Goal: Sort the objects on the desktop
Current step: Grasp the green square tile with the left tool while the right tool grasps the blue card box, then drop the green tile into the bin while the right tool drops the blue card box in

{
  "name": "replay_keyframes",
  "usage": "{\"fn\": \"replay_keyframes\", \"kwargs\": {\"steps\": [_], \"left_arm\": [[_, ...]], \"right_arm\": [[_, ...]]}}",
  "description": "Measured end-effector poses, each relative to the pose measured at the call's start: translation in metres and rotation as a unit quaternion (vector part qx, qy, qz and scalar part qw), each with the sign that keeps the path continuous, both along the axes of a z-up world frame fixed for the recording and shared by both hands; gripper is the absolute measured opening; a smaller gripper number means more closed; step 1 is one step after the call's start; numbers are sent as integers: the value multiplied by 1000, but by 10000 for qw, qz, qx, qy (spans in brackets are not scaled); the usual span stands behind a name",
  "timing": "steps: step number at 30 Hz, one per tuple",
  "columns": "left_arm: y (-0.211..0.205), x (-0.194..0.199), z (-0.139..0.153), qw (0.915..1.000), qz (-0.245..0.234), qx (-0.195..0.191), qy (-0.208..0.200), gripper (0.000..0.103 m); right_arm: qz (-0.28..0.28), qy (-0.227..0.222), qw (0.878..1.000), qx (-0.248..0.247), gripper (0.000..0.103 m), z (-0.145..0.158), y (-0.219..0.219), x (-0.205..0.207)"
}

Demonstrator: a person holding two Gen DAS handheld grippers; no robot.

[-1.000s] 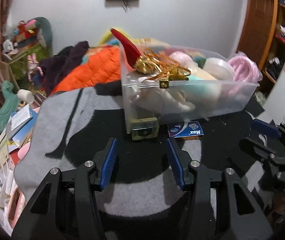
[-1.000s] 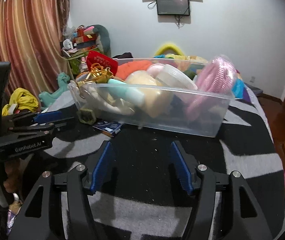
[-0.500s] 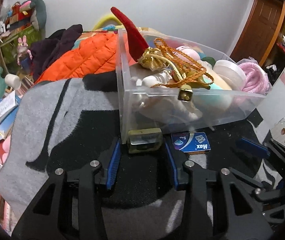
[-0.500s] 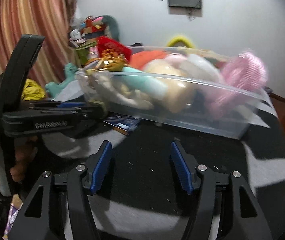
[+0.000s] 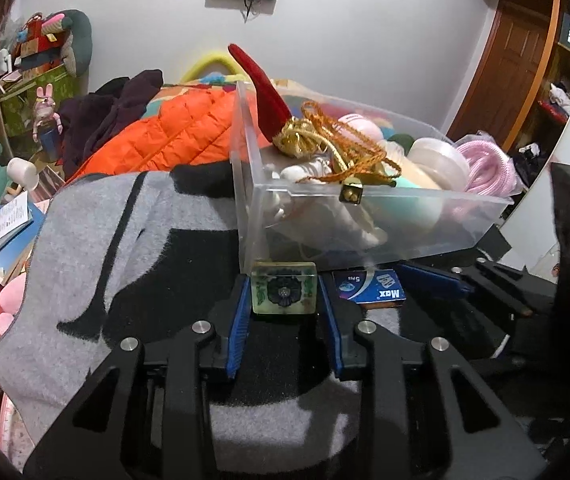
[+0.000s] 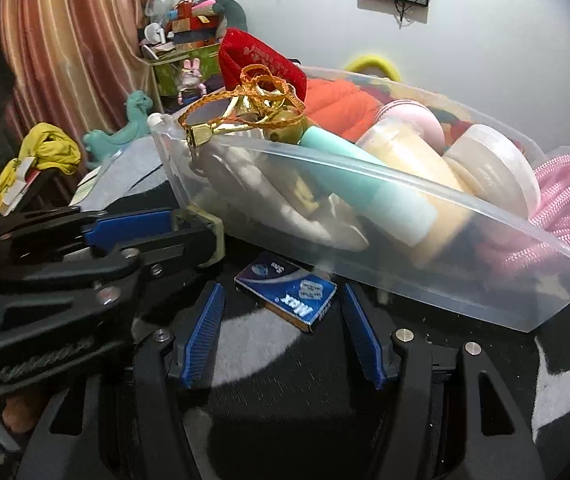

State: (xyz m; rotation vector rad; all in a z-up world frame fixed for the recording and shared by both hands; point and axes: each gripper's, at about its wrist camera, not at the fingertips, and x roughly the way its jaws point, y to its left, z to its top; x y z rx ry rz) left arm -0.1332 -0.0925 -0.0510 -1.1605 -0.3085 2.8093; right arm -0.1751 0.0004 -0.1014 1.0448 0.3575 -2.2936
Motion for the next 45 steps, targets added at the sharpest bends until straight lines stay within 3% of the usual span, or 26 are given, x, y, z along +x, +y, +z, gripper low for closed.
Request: {"fn": "replay_keyframes", "kwargs": {"steps": [5, 8, 22, 26, 30, 37, 45], "left_arm": [[-5, 3, 1, 9998, -36, 196, 65, 33], [-6, 3, 0, 9993, -160, 329, -1, 33], [-5, 14, 6, 9989, -159, 285, 341, 33], [-2, 17, 8, 9990, -113, 182, 393, 33], [-2, 18, 11, 9986, 222, -12, 487, 33], [4, 33, 23, 9957, 533, -247, 719, 33], [25, 48, 42, 9933, 451, -93, 1057, 33]], "right_arm": [[-79, 69, 9998, 162, 57, -2, -9, 0], [-119, 12, 9999, 39, 50, -1, -2, -2], [-210, 238, 9994, -119, 50, 12, 26, 18], [-375, 297, 9981, -385, 50, 24, 47, 21], [-536, 240, 9957, -710, 50, 31, 65, 22], [-736, 385, 9923, -915, 50, 41, 89, 26], [-800, 480, 9872, -1294, 50, 53, 112, 26]]}}
